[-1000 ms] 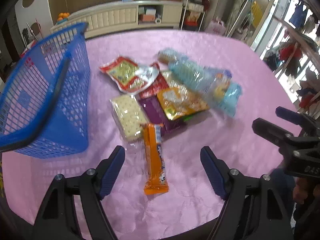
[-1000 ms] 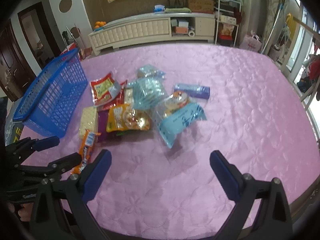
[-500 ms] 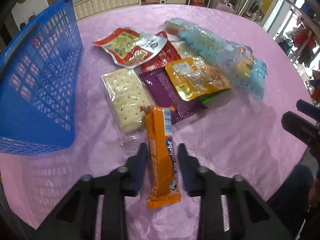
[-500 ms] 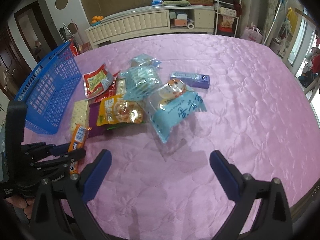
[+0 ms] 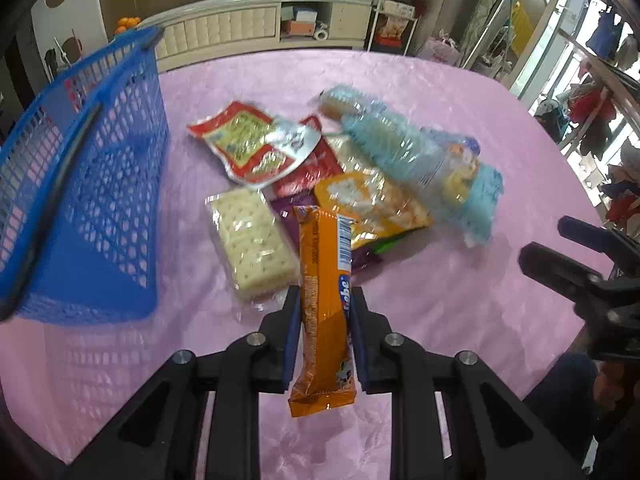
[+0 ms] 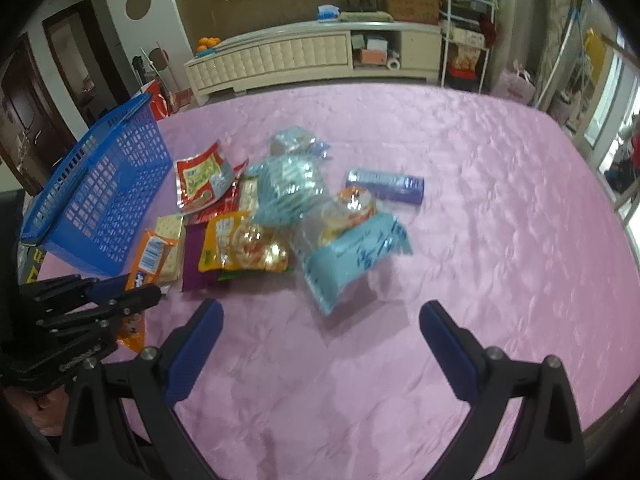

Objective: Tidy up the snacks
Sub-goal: 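Lift the orange candy bar with the left gripper while the right gripper grasps the blue-labelled bun bag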

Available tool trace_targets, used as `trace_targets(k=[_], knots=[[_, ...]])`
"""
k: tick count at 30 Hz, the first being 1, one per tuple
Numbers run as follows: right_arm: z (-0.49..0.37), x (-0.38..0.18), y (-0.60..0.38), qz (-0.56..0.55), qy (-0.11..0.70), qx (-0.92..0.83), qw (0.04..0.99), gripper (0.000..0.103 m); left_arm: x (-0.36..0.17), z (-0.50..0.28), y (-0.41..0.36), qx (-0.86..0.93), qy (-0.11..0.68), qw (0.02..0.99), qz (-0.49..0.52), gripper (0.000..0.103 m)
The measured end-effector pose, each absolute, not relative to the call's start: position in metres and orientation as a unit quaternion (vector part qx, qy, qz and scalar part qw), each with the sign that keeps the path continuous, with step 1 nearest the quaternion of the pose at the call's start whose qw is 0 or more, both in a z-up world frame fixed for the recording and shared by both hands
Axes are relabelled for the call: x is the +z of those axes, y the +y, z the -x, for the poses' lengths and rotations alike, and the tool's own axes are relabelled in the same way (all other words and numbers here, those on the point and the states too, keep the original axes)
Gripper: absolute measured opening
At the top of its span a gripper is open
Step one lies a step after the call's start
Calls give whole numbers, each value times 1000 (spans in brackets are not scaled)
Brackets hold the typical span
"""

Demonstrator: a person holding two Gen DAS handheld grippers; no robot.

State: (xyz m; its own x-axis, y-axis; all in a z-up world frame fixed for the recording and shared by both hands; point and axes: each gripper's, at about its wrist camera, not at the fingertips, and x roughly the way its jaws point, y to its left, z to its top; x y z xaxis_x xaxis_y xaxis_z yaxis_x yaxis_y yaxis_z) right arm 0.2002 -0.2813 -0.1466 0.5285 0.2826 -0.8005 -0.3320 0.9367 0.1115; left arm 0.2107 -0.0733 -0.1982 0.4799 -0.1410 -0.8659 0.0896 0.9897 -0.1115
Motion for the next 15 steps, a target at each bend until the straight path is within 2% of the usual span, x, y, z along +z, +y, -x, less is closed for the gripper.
trace_targets(k=[7,15], knots=[[-230,-155,-275,87,449,190,869,100,-181,-216,-85,-91,488,867,26,21],[-268,-179,-269,119,465,210,852,100,-191,-236,-99,-96,496,863,23,21]])
